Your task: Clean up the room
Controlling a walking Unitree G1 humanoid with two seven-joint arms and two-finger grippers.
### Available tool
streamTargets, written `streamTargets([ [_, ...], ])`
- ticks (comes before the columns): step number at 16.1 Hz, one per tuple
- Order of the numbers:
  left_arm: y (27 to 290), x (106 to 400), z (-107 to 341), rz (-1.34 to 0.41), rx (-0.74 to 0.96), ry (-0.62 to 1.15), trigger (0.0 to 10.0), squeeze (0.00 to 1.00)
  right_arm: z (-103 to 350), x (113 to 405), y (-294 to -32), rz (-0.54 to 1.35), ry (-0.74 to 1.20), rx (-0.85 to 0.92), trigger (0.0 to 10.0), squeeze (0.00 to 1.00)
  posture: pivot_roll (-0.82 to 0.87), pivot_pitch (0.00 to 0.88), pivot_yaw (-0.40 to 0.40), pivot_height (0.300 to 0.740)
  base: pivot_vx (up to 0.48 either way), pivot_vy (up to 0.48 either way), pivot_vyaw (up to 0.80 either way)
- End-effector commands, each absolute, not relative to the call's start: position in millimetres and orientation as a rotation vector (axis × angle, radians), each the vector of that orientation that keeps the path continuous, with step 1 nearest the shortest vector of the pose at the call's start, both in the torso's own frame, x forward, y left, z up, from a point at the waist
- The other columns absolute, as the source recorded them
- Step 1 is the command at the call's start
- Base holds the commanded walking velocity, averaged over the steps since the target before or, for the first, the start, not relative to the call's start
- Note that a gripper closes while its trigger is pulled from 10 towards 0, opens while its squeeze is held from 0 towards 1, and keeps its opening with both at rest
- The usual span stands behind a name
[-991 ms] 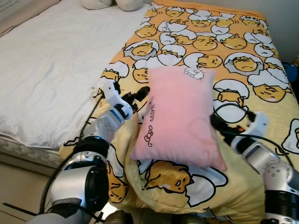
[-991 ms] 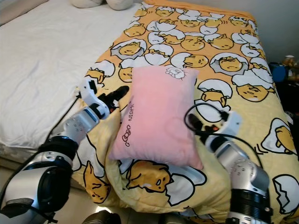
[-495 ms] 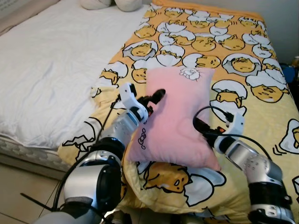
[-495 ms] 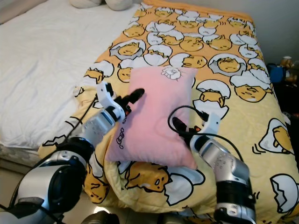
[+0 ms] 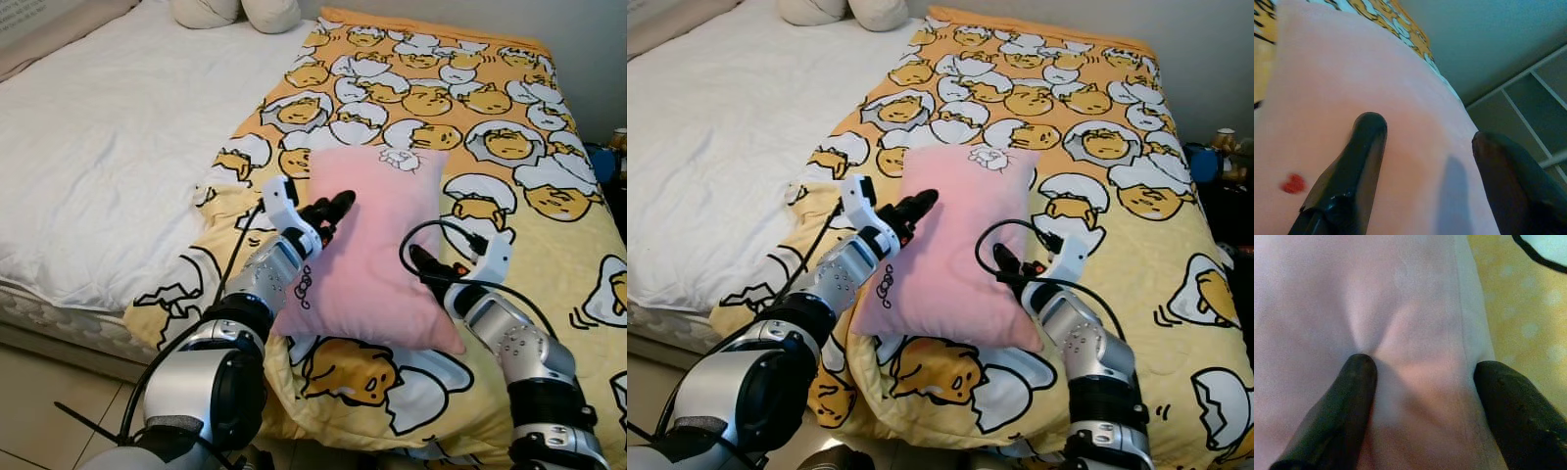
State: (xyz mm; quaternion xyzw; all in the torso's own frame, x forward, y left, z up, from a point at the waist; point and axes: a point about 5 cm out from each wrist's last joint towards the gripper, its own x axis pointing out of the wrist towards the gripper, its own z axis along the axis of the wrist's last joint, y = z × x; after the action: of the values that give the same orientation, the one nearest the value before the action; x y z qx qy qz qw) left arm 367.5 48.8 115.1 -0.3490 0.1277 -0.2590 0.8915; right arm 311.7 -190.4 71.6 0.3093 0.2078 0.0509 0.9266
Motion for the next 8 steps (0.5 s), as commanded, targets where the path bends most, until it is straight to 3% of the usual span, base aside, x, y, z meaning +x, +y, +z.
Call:
streamTargets([
  [1,36,362,111,-0.603,-0.687,0.309,0.0,0.0,71,312,-189,0.096,0.414,0.641,0.0,0.08,-0.11,0.0,0.014,0.731,0.0,0.0,0.0],
  [8,25,344,82,-0.602,-0.661,0.461,0.0,0.0,61,300,-184,0.087,0.422,0.594,0.0,0.09,-0.14,0.0,0.034,0.731,0.0,0.0,0.0],
])
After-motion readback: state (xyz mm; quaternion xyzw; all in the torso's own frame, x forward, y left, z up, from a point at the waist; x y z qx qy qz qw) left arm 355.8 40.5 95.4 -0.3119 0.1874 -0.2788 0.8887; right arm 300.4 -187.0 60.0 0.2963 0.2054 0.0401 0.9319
